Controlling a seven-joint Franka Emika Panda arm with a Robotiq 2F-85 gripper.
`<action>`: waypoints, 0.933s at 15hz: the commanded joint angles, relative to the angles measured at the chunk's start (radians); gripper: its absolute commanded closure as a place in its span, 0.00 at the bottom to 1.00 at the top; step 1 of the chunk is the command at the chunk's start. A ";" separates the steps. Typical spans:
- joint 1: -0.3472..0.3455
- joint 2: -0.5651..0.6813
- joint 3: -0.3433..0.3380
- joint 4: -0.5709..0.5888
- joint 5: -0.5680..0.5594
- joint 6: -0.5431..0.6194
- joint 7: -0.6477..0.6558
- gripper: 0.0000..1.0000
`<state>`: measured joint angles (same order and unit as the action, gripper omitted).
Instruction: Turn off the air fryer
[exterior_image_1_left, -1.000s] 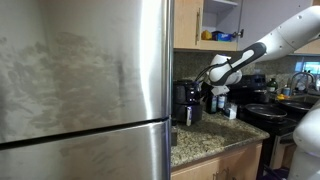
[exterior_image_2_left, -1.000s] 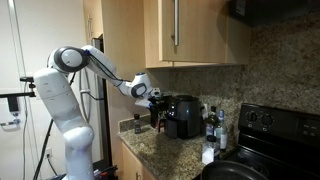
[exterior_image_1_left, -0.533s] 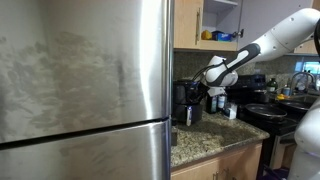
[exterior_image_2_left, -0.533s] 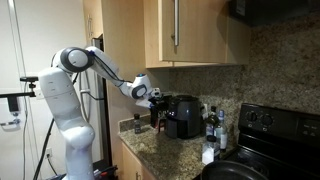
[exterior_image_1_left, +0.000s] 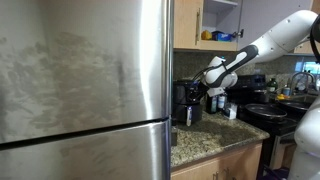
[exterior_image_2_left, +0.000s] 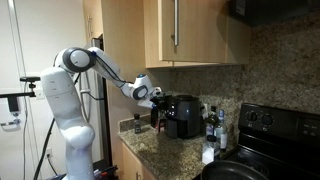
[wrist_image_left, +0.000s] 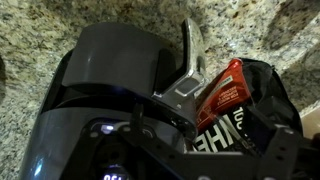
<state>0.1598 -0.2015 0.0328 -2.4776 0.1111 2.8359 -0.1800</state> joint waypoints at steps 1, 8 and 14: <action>0.000 0.083 -0.021 0.034 0.013 0.084 -0.033 0.00; 0.015 0.113 -0.026 0.046 0.031 0.095 -0.042 0.00; 0.032 0.115 -0.017 0.037 0.060 0.112 -0.045 0.00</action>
<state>0.1919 -0.0862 0.0154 -2.4404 0.1715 2.9485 -0.2252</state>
